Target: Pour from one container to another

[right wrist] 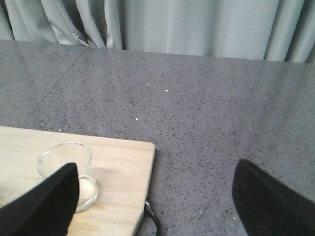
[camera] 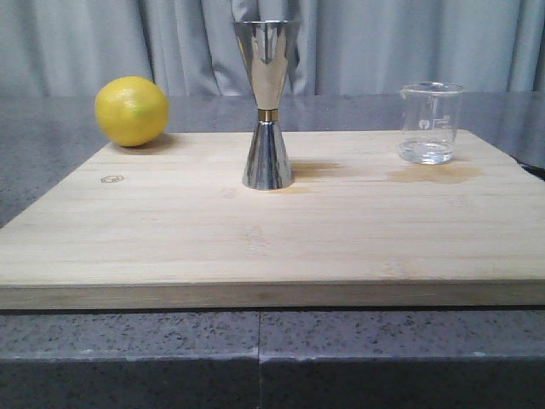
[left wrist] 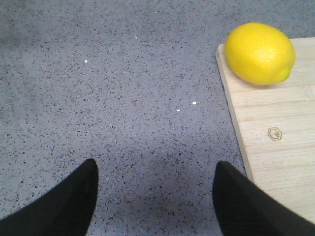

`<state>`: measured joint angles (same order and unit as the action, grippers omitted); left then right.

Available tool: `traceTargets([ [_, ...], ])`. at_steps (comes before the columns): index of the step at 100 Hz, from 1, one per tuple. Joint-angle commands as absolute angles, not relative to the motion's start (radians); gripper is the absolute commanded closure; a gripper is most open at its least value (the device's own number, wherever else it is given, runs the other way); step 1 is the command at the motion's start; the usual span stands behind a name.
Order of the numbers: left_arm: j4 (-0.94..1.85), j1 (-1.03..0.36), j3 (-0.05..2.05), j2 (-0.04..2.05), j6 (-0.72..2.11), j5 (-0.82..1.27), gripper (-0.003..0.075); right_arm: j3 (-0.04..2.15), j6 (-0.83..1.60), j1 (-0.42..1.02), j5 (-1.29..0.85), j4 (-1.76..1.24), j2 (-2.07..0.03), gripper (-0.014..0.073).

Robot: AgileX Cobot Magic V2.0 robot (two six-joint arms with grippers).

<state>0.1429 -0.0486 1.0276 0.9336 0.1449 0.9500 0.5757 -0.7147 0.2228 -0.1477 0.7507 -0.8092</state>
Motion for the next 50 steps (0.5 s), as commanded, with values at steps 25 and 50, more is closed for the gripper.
traceTargets([
  [25, 0.155, -0.046, 1.052, 0.923, 0.137, 0.898, 0.026, 0.645, -0.25, 0.204, -0.186, 0.318, -0.794, 0.0021],
  [50, 0.155, -0.046, 1.052, 0.923, 0.137, 0.896, 0.026, 0.662, -0.254, 0.145, -0.274, 0.271, -0.792, 0.0021],
])
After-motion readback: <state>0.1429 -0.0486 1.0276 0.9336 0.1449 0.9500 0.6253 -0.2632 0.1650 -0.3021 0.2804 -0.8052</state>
